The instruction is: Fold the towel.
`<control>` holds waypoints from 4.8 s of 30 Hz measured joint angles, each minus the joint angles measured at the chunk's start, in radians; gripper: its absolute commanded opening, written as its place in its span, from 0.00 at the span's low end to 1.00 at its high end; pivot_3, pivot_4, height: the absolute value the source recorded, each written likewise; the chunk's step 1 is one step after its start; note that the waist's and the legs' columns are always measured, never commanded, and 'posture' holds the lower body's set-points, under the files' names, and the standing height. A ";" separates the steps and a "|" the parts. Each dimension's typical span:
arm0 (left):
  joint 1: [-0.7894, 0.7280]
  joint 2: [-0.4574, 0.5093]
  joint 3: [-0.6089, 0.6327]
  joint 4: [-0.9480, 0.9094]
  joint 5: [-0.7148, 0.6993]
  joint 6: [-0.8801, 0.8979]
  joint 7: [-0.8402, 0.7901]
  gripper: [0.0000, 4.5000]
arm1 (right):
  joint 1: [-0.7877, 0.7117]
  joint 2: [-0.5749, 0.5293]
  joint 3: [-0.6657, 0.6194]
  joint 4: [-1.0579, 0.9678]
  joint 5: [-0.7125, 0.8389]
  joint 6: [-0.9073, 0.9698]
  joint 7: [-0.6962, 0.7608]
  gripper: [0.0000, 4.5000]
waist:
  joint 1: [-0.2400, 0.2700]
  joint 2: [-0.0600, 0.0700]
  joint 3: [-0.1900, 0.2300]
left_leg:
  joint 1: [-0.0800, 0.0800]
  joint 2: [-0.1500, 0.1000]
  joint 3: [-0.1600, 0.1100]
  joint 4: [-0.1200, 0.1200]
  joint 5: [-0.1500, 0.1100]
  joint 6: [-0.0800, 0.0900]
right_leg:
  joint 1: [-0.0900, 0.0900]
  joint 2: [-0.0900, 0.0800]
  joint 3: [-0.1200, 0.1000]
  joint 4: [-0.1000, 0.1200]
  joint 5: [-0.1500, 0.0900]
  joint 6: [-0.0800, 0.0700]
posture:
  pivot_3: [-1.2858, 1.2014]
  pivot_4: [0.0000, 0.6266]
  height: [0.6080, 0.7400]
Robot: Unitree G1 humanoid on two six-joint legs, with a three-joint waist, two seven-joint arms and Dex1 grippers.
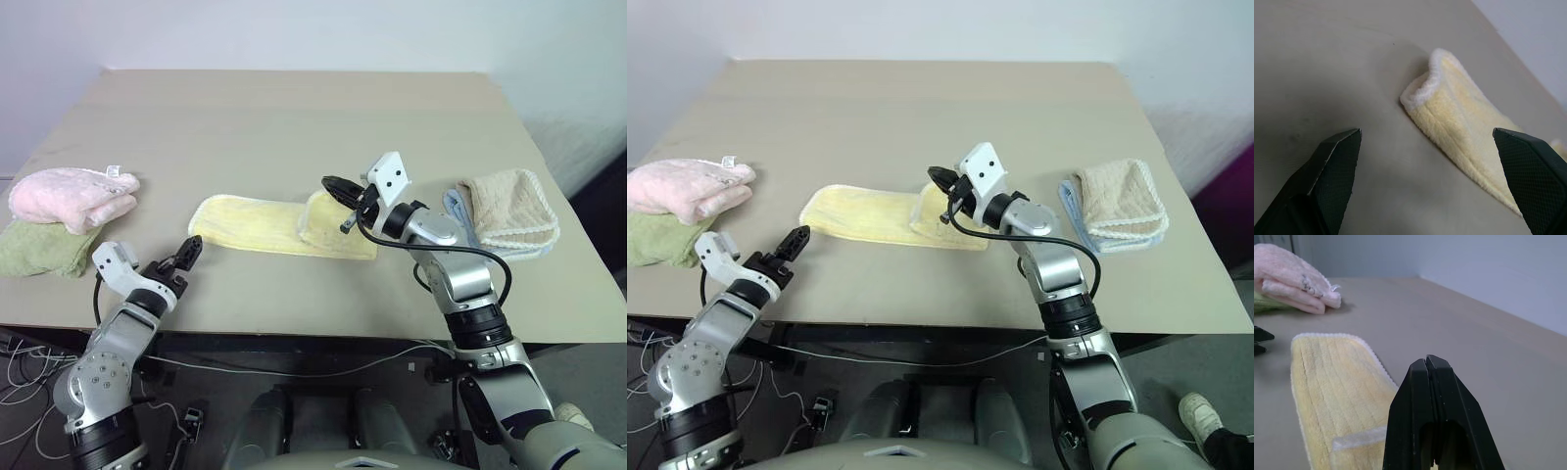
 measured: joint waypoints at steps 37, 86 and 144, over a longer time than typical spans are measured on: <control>-0.358 0.023 0.005 0.404 0.028 0.018 -0.053 0.00 | 0.231 0.002 0.047 -0.202 -0.003 0.060 -0.047 0.00 | 0.011 0.000 0.000 | -0.001 -0.001 -0.003 -0.001 0.001 -0.002 | 0.000 0.000 -0.003 0.000 0.000 0.000 | 0.52 0.24 1.00; -0.587 0.027 -0.888 0.302 0.713 -0.175 -0.600 0.41 | 0.263 -0.042 -0.178 -0.031 -0.060 0.036 -0.310 0.00 | -0.003 0.001 0.001 | -0.001 0.000 0.000 -0.003 0.001 -0.002 | -0.001 0.001 0.000 -0.001 0.000 0.000 | 0.52 0.24 1.00; -0.530 0.128 -0.399 0.503 0.567 -0.389 -0.736 0.00 | 0.153 0.031 -0.119 -0.182 0.122 0.364 -0.126 0.13 | -0.005 0.001 0.001 | -0.003 0.000 -0.001 -0.001 0.001 -0.002 | -0.003 0.000 0.000 0.001 0.000 0.000 | 0.52 0.24 1.00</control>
